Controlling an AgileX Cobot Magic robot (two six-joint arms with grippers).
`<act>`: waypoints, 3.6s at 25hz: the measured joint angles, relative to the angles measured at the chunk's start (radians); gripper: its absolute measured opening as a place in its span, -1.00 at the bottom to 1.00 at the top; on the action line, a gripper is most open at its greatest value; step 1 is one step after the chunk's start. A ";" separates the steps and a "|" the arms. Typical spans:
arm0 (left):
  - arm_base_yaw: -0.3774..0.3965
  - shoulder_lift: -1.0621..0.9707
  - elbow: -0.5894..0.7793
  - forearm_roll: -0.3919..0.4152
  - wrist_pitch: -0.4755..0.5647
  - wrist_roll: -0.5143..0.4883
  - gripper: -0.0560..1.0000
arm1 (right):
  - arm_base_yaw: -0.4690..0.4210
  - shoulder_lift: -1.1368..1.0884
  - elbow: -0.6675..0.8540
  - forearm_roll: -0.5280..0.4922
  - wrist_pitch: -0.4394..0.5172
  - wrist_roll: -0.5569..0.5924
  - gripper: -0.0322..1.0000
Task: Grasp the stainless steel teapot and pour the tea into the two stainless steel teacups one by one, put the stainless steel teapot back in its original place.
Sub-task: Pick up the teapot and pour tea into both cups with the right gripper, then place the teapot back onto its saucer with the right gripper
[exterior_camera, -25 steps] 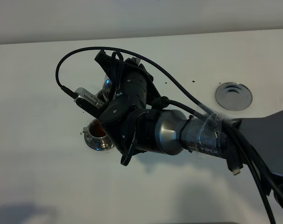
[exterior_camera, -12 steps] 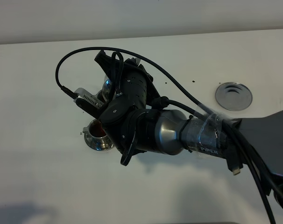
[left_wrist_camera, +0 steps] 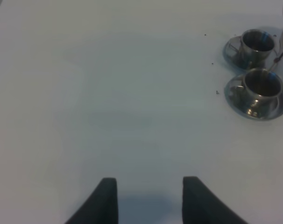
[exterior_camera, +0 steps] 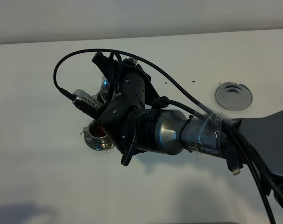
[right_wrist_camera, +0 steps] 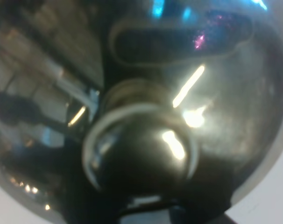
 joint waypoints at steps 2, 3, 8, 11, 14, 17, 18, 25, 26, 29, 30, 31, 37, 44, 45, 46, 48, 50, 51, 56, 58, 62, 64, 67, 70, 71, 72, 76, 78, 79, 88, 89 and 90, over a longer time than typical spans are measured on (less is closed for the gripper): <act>0.000 0.000 0.000 0.000 0.000 0.000 -0.20 | 0.000 0.000 0.000 0.007 0.000 0.000 -0.59; 0.000 0.000 0.000 0.000 0.000 0.000 -0.20 | 0.000 0.000 0.000 0.016 0.000 0.000 -0.59; 0.000 0.000 0.000 0.000 0.000 0.000 -0.20 | 0.000 0.000 0.000 0.079 0.008 0.017 -0.59; 0.000 0.000 0.000 0.000 0.000 0.000 -0.20 | 0.000 0.000 0.000 0.135 0.013 0.045 -0.59; 0.000 0.000 0.000 0.000 0.000 0.000 -0.20 | 0.000 0.000 0.000 0.181 0.025 0.085 -0.59; 0.000 0.000 0.000 0.000 0.000 0.000 -0.20 | 0.000 0.000 0.000 0.220 0.047 0.126 -0.59; 0.000 0.000 0.000 0.000 0.000 0.000 -0.20 | 0.000 0.000 0.000 0.237 0.054 0.142 -0.59; 0.000 0.000 0.000 0.000 0.000 0.000 -0.20 | 0.000 -0.002 -0.021 0.394 0.118 0.221 -0.59; 0.000 0.000 0.000 0.000 0.000 0.000 -0.20 | -0.001 -0.005 -0.038 0.436 0.132 0.222 -0.59; 0.000 0.000 0.000 0.000 0.000 0.000 -0.20 | -0.024 -0.030 -0.096 0.578 0.169 0.225 -0.59; 0.000 0.000 0.000 0.000 0.000 0.000 -0.20 | -0.039 -0.042 -0.114 0.634 0.177 0.225 -0.59; 0.000 0.000 0.000 0.000 0.000 0.000 -0.20 | -0.061 -0.057 -0.127 0.683 0.182 0.226 -0.59; 0.000 0.000 0.000 0.000 0.000 -0.001 -0.20 | -0.243 -0.121 -0.145 0.947 0.216 0.229 -0.59; 0.000 0.000 0.000 0.000 0.000 -0.002 -0.20 | -0.458 -0.146 -0.145 1.154 0.255 0.216 -0.59; 0.000 0.000 0.000 0.000 0.000 -0.002 -0.20 | -0.487 -0.149 -0.145 1.172 0.259 0.210 -0.59; 0.000 0.000 0.000 0.000 0.000 -0.002 -0.20 | -0.514 -0.151 -0.145 1.194 0.263 0.203 -0.59; 0.000 0.000 0.000 0.000 0.000 -0.002 -0.20 | -0.559 -0.153 -0.144 1.223 0.265 0.192 -0.59; 0.000 0.000 0.000 0.000 0.000 -0.002 -0.20 | -0.601 -0.162 -0.127 1.239 0.256 0.186 -0.59; 0.000 0.000 0.000 0.000 0.000 -0.002 -0.20 | -0.618 -0.169 -0.110 1.248 0.243 0.185 -0.59; 0.000 0.000 0.000 0.000 0.000 -0.002 -0.20 | -0.692 -0.223 0.024 1.277 0.117 0.184 -0.59; 0.000 0.000 0.000 0.000 0.000 -0.002 -0.20 | -0.709 -0.229 0.060 1.279 0.088 0.186 -0.59; 0.000 0.000 0.000 0.000 0.000 -0.002 -0.20 | -0.732 -0.232 0.104 1.291 0.037 0.206 -0.59; 0.000 0.000 0.000 0.000 0.000 -0.002 -0.20 | -0.748 -0.232 0.117 1.321 0.008 0.210 -0.59; 0.000 0.000 0.000 0.000 0.000 -0.002 -0.20 | -0.773 -0.232 0.121 1.375 -0.016 0.214 -0.59; 0.000 0.000 0.000 0.000 0.000 -0.002 -0.20 | -0.792 -0.232 0.121 1.399 -0.018 0.218 -0.59; 0.000 0.000 0.000 0.000 0.000 -0.001 -0.20 | -0.795 -0.232 0.121 1.400 -0.018 0.218 -0.59; 0.000 0.000 0.000 0.000 0.000 -0.001 -0.20 | -0.795 -0.232 0.121 1.402 -0.023 0.218 -0.59; 0.000 0.000 0.000 0.000 0.000 -0.001 -0.20 | -0.795 -0.232 0.121 1.406 -0.044 0.220 -0.59; 0.000 0.000 0.000 0.000 0.000 -0.001 -0.20 | -0.795 -0.232 0.121 1.407 -0.053 0.220 -0.59; 0.000 0.000 0.000 0.000 0.000 -0.001 -0.20 | -0.795 -0.232 0.121 1.407 -0.053 0.221 -0.59; 0.000 0.000 0.000 0.000 0.000 0.000 -0.20 | -0.795 -0.233 0.222 1.407 -0.154 0.227 -0.59; 0.000 0.000 0.000 0.000 0.000 0.000 -0.20 | -0.795 -0.233 0.222 1.407 -0.163 0.227 -0.59; 0.000 0.000 0.000 0.000 0.000 0.000 -0.20 | -0.795 -0.234 0.222 1.406 -0.167 0.227 -0.59</act>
